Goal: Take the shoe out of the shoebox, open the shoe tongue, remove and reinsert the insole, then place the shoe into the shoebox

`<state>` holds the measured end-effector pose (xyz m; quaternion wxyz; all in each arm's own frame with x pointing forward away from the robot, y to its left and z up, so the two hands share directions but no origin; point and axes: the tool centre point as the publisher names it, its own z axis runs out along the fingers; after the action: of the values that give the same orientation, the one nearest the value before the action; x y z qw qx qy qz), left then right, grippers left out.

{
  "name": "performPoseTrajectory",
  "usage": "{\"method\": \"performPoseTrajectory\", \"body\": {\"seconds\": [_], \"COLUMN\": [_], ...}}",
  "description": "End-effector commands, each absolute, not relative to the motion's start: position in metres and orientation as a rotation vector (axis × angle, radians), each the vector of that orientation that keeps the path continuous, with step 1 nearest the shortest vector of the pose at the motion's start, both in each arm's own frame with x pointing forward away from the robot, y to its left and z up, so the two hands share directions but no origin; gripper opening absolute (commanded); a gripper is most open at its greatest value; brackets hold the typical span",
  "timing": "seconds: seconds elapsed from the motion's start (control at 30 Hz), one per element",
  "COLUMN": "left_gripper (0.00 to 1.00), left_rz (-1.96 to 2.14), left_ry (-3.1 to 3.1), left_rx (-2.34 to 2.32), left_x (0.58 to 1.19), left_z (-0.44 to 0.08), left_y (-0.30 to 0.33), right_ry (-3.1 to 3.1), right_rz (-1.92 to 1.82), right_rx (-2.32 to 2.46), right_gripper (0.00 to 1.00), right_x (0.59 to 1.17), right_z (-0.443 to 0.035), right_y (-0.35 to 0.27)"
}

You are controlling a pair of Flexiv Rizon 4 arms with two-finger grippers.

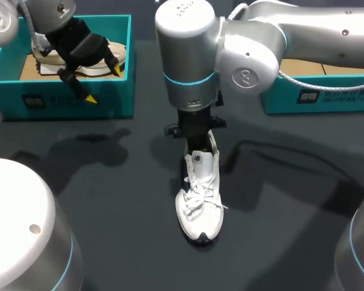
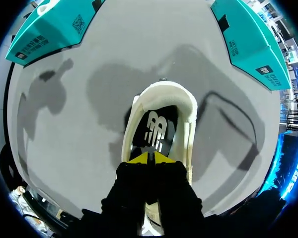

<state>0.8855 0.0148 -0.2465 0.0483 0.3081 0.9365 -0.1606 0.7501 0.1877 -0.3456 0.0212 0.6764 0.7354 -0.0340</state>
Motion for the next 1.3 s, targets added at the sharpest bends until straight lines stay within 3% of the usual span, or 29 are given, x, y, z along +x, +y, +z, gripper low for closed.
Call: {"method": "performPoseTrajectory", "body": {"seconds": [0.03,0.23,0.53,0.6,0.73,0.87,0.97,1.23,1.27,1.3], "left_gripper": [1.0,1.0,1.0,1.0,1.0,1.0,1.0,1.0,1.0,1.0], "left_rz": [-0.486,-0.486,-0.486,-0.486,-0.486,-0.486,-0.486,-0.486,-0.486,-0.486], "left_ry": [2.855,2.855,2.855,2.855,2.855,2.855,2.855,2.855,2.855,2.855], "left_rx": [0.94,0.94,0.94,0.94,0.94,0.94,0.94,0.94,0.94,0.94], "left_x": [0.885,0.885,0.885,0.885,0.885,0.885,0.885,0.885,0.885,0.885], "left_z": [-0.246,-0.246,-0.246,-0.246,-0.246,-0.246,-0.246,-0.246,-0.246,-0.246], "left_y": [0.015,0.015,0.015,0.015,0.015,0.015,0.015,0.015,0.015,0.015], "right_ry": [2.29,2.303,2.29,2.284,2.279,2.276,2.267,2.238,2.236,2.234], "right_rz": [-0.125,-0.137,-0.139,-0.138,-0.137,-0.138,-0.138,-0.127,-0.126,-0.126], "right_rx": [2.107,2.126,2.164,2.17,2.178,2.182,2.183,2.178,2.178,2.18], "right_gripper": [0.23,0.36,0.47,0.67,0.83,0.89,1.0,0.98,0.87,0.87], "right_x": [0.752,0.749,0.741,0.739,0.737,0.736,0.734,0.727,0.726,0.726], "right_z": [-0.348,-0.351,-0.354,-0.353,-0.353,-0.352,-0.35,-0.344,-0.343,-0.343], "right_y": [0.188,0.188,0.185,0.184,0.184,0.184,0.184,0.184,0.184,0.184]}}
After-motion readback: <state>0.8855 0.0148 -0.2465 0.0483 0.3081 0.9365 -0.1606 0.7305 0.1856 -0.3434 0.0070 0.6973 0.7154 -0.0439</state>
